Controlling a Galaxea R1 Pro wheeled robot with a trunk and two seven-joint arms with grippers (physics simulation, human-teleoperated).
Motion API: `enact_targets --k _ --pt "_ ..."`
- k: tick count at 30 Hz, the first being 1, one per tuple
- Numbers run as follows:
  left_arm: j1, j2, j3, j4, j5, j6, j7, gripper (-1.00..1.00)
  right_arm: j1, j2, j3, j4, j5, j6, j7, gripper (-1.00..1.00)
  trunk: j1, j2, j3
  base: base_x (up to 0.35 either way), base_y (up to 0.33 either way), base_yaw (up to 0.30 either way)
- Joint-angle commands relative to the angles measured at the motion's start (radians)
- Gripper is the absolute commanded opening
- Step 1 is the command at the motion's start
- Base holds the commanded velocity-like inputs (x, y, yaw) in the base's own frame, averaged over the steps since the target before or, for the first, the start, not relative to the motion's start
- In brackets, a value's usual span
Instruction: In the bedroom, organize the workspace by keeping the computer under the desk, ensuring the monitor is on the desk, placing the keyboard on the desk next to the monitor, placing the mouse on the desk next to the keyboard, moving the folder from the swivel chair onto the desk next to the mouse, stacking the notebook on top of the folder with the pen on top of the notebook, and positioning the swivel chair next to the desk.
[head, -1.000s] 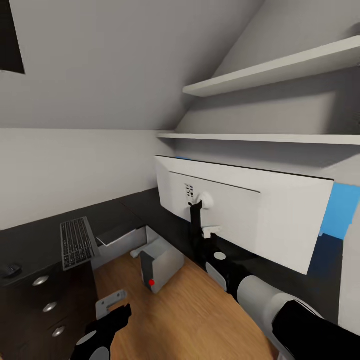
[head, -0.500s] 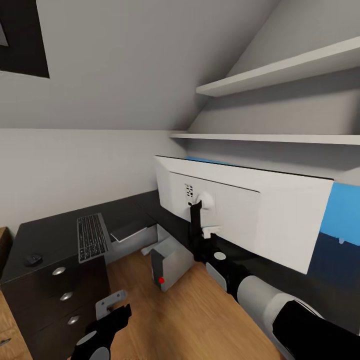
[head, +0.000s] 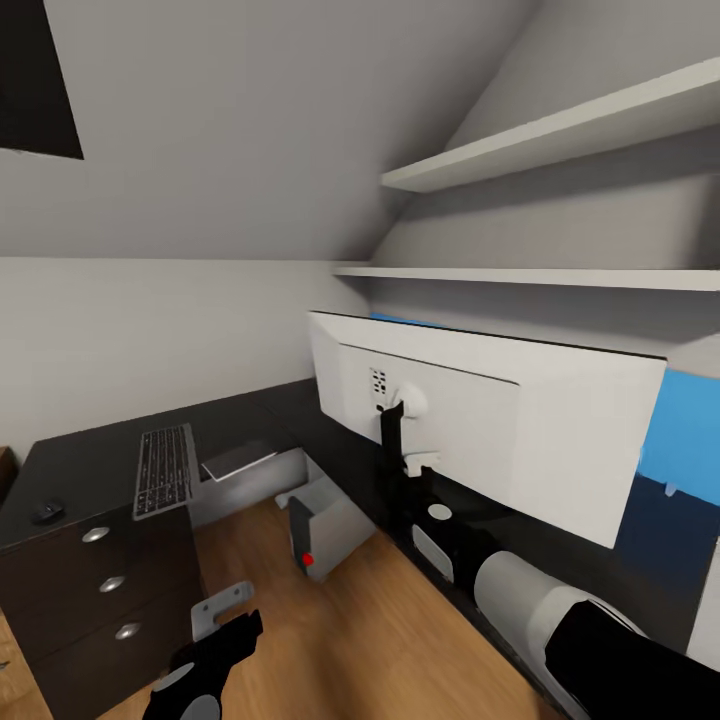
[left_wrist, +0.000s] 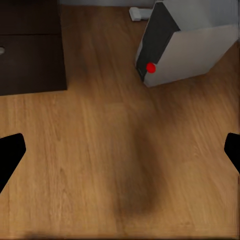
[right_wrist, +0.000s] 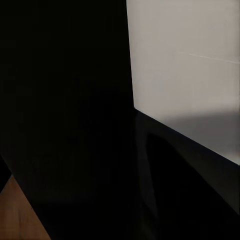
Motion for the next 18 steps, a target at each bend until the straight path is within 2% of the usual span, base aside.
enact_targets --k 1,6,14,18 --pt "-0.001 0.001 -0.002 -0.001 0.004 0.004 0.007 1.0 -0.002 0.0 0.009 -0.002 -0.002 -0.004 -0.007 -1.0 0.0 -0.001 -0.001 0.0 -0.334 0.001" --pt "-0.001 0.0 -0.002 -0.001 0.004 0.004 0.007 1.0 -0.002 0.001 0.01 -0.002 0.0 -0.004 -0.006 -1.0 0.0 -0.001 -0.001 -0.026 -0.335 0.06" --pt "-0.001 0.0 -0.002 -0.001 0.003 0.002 0.008 1.0 -0.002 0.001 0.01 -0.004 0.0 -0.004 -0.006 -1.0 0.0 -0.001 -0.001 -0.089 -0.323 0.17" --pt "-0.001 0.001 -0.002 -0.001 0.004 0.002 0.007 1.0 -0.002 0.0 0.01 -0.02 0.0 -0.004 -0.007 -1.0 0.0 -0.001 -0.001 -0.049 -0.186 0.184"
